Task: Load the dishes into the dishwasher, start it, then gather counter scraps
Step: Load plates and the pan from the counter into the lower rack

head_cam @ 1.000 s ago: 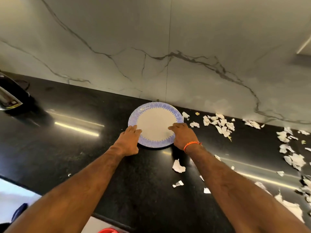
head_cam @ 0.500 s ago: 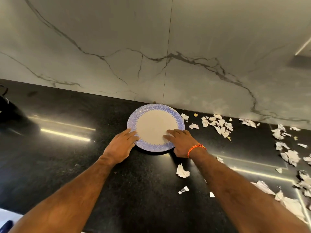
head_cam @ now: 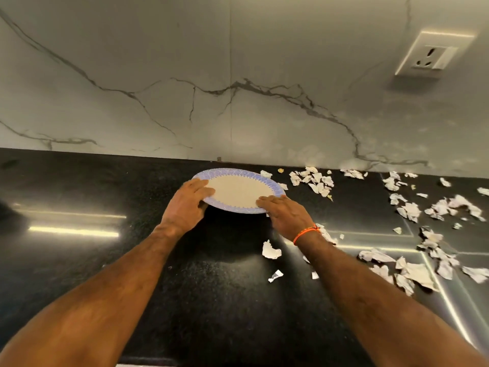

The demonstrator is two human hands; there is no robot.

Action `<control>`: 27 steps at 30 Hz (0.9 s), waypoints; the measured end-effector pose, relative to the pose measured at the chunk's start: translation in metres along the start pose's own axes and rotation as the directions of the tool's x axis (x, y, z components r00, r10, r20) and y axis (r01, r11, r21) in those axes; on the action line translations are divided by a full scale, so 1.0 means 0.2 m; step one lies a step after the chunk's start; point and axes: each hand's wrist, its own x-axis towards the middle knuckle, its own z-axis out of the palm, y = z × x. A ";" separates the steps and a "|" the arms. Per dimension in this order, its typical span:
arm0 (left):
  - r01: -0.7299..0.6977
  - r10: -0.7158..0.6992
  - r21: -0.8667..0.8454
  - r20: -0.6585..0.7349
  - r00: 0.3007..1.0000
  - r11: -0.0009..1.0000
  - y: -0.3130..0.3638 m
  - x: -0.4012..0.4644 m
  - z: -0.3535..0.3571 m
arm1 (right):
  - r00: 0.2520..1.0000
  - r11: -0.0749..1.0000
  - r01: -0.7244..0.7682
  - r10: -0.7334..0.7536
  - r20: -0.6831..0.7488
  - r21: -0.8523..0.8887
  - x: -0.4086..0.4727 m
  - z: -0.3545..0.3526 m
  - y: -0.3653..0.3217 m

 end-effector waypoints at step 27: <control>-0.777 0.827 -0.347 -0.005 0.562 0.526 2.05 -0.36 0.53 | 0.694 0.751 -0.658 0.576 -0.432 -0.053 -2.49 -0.57 -0.04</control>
